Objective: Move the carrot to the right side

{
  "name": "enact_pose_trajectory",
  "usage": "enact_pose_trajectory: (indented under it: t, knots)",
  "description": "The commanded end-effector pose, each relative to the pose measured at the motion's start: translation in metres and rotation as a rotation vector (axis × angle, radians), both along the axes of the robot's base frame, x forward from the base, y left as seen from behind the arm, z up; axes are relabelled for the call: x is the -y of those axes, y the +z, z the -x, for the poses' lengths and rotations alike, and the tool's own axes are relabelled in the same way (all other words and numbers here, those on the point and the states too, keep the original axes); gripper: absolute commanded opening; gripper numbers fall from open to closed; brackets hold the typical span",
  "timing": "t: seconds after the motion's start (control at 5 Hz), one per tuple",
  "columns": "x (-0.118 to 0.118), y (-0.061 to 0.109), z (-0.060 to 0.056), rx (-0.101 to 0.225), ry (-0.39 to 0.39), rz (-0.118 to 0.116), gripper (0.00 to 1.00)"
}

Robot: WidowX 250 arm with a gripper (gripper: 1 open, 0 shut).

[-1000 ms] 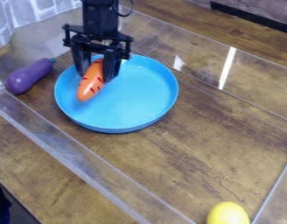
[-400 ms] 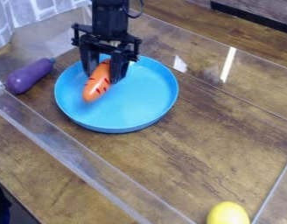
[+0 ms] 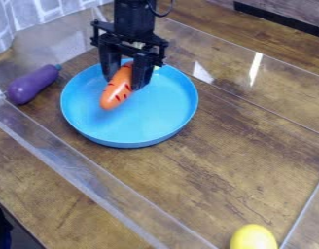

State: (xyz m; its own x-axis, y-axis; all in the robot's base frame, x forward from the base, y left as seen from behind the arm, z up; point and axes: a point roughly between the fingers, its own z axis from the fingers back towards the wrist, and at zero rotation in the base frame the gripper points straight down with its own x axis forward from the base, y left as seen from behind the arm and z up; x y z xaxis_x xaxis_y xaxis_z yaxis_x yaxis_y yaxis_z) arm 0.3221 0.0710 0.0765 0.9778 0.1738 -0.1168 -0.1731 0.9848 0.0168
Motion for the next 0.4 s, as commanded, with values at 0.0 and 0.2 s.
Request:
enact_pose_trajectory:
  t: [0.0,0.2]
  knots:
    - [0.0067,0.0349,-0.0096,0.106,-0.029,-0.024,0.0]
    - [0.0129,0.0371,-0.0102,0.108,-0.047,-0.025,0.0]
